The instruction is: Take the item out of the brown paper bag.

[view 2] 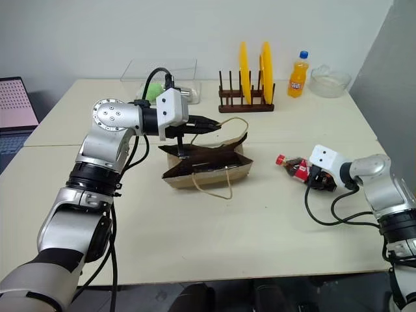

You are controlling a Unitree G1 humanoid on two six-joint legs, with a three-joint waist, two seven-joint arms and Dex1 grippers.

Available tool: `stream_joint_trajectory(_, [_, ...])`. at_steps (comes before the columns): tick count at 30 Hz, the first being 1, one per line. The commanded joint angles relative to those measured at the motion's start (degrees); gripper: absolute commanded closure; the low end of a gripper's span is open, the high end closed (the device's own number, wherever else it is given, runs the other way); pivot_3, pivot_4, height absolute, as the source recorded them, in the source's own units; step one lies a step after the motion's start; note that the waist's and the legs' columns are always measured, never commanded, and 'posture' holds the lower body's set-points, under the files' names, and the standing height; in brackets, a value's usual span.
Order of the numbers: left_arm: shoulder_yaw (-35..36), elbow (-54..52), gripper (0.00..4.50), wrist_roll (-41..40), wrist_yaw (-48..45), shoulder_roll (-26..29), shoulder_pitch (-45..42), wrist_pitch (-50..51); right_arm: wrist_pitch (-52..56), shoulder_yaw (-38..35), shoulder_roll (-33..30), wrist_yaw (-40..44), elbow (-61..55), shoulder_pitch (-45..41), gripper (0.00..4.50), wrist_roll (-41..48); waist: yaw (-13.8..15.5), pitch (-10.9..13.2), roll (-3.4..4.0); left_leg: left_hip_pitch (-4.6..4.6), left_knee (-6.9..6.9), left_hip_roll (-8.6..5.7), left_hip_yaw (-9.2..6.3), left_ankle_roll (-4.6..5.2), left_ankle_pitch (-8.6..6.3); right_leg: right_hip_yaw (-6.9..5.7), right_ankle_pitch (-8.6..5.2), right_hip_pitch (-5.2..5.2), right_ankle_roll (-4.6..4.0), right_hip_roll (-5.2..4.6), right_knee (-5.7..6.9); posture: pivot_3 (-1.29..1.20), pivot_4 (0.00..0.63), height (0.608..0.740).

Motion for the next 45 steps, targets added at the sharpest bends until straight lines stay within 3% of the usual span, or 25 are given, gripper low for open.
stream_joint_trajectory(1, [0.76,-2.01,4.50,-0.48,0.57,0.31,-0.83,-0.05,-1.70,0.57,-0.79,1.50,1.16,-1.67,0.75,-0.94,-0.01,0.00,0.00,0.01,0.00,0.00,0.01,0.00,0.00,0.01,0.00,0.01,0.00,0.00,0.00,0.00,0.150,0.740])
stream_joint_trajectory(4, [0.76,-1.98,4.50,-0.45,0.58,0.34,-0.78,-0.07,-1.71,0.59,-1.01,2.51,0.82,-2.09,0.03,-0.97,0.04,0.00,0.00,0.01,0.00,0.00,-0.01,0.00,0.00,0.00,0.00,0.00,0.00,0.00,0.01,0.00,0.150,0.740])
stream_joint_trajectory(9, [0.78,-2.16,4.50,-0.51,0.61,0.34,-0.55,-0.01,-0.34,-1.22,-1.82,3.56,-2.33,-1.87,0.03,0.18,0.04,0.00,0.00,0.00,0.00,0.00,0.00,-0.01,0.00,0.00,0.00,-0.01,0.00,0.00,0.01,0.00,0.150,0.740])
stream_joint_trajectory(17, [0.75,0.48,4.50,0.62,2.37,-0.08,-1.55,-1.41,12.82,-15.51,-10.32,8.63,-28.20,7.31,0.03,12.68,0.55,0.04,0.06,-0.06,0.00,0.00,-0.09,0.00,0.00,-0.08,0.00,0.00,0.01,-0.01,-0.03,0.00,0.150,0.740])
stream_joint_trajectory(21, [0.68,2.80,4.50,0.38,1.64,-0.25,-2.73,-1.53,21.47,-25.46,-4.62,4.44,-42.31,9.74,0.03,24.95,0.31,0.04,0.06,0.01,0.01,0.00,-0.06,0.00,0.00,-0.05,-0.09,0.05,0.15,-0.01,-0.01,0.00,0.150,0.740])
stream_joint_trajectory(24, [0.83,7.34,4.50,0.87,1.65,-0.40,-5.28,-2.06,26.64,-27.15,3.59,-4.01,-51.50,10.31,0.03,30.24,0.25,0.04,0.05,0.02,0.01,0.03,-0.10,-0.01,0.00,-0.09,-0.13,0.05,0.22,0.00,0.03,0.00,0.150,0.740])
stream_joint_trajectory(27, [0.27,13.25,3.91,3.50,3.61,-0.40,-8.47,-5.93,29.19,-23.71,14.01,-15.80,-57.97,11.76,0.00,30.34,0.29,0.03,0.05,0.02,0.02,0.02,-0.13,-0.01,0.00,-0.11,-0.13,0.06,0.23,0.00,0.03,0.00,0.150,0.740])
stream_joint_trajectory(30, [0.15,17.20,3.03,4.58,3.51,-0.58,-10.90,-8.22,28.23,-17.44,20.50,-24.91,-59.90,14.54,0.00,25.97,0.33,0.03,0.04,0.00,0.01,-0.01,-0.13,-0.01,0.00,-0.09,-0.11,0.03,0.20,-0.01,0.04,0.00,0.150,0.740])
stream_joint_trajectory(34, [0.17,21.64,1.79,6.45,4.61,-0.12,-13.04,-11.56,26.31,-12.56,24.10,-30.88,-58.41,15.56,0.00,22.81,0.29,0.03,0.04,-0.07,0.01,-0.08,-0.11,-0.01,0.00,-0.08,-0.06,-0.01,0.10,-0.06,0.00,0.00,0.150,0.740])
stream_joint_trajectory(39, [1.89,23.84,0.20,6.97,6.50,1.52,-14.37,-13.40,23.52,-11.77,24.39,-31.84,-56.32,15.34,0.00,22.82,0.19,0.03,0.04,-0.07,0.00,-0.09,-0.13,0.01,-0.01,-0.10,-0.10,-0.01,0.17,-0.05,0.00,0.00,0.150,0.740])
stream_joint_trajectory(42, [3.64,20.35,0.04,5.25,5.25,4.31,-12.54,-11.44,21.63,-12.19,23.47,-30.78,-56.17,16.42,0.00,23.97,-0.03,0.03,0.04,-0.06,0.00,-0.08,-0.13,0.01,-0.01,-0.10,-0.10,-0.02,0.18,-0.04,0.01,0.00,0.150,0.740])
stream_joint_trajectory(45, [7.87,10.29,0.04,-0.20,4.23,7.69,-7.58,-1.27,18.30,-13.08,22.65,-29.35,-56.18,17.83,0.00,24.87,-0.30,0.03,0.05,-0.01,-0.05,0.00,-0.11,0.01,-0.01,-0.07,-0.10,-0.02,0.16,0.00,0.02,0.00,0.150,0.740])
